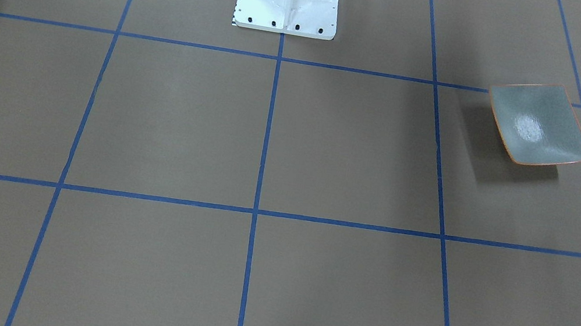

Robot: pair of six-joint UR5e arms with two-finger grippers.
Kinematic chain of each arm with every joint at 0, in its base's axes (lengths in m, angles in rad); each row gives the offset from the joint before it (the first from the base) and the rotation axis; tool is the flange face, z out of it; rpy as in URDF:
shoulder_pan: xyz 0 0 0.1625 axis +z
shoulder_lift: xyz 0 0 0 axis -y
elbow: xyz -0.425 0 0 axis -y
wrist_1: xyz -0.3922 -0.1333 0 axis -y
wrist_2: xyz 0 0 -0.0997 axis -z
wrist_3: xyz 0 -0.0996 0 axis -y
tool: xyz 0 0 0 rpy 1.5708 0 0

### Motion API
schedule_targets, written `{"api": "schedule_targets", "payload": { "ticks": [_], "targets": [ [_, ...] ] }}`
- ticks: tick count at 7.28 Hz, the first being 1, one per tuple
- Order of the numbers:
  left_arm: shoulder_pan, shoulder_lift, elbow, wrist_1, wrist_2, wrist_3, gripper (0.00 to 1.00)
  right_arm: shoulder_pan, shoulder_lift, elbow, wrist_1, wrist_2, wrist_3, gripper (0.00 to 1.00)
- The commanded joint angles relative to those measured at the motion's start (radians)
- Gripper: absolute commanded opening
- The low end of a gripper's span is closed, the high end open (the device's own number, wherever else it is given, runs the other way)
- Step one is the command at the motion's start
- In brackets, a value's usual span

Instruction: Transfer all bananas from basket to plate

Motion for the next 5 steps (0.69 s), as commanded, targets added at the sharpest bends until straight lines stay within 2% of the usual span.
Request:
{"api": "schedule_targets", "payload": {
  "ticks": [1,2,4,5],
  "targets": [
    [0.0,0.003,0.002,0.0,0.0,0.001,1.0,-0.002,-0.005,-0.109,0.029,0.0,-0.379,0.98],
    [0.0,0.003,0.0,0.0,0.0,0.001,1.0,-0.002,0.006,-0.152,0.029,-0.002,-0.577,0.98],
    [0.0,0.003,-0.003,0.0,0.0,-0.001,1.0,-0.003,0.02,-0.209,0.026,0.011,-0.614,0.98],
    [0.0,0.003,-0.003,0.0,0.0,-0.001,1.0,-0.003,0.076,-0.276,0.026,0.024,-0.62,0.98]
  ]
}}
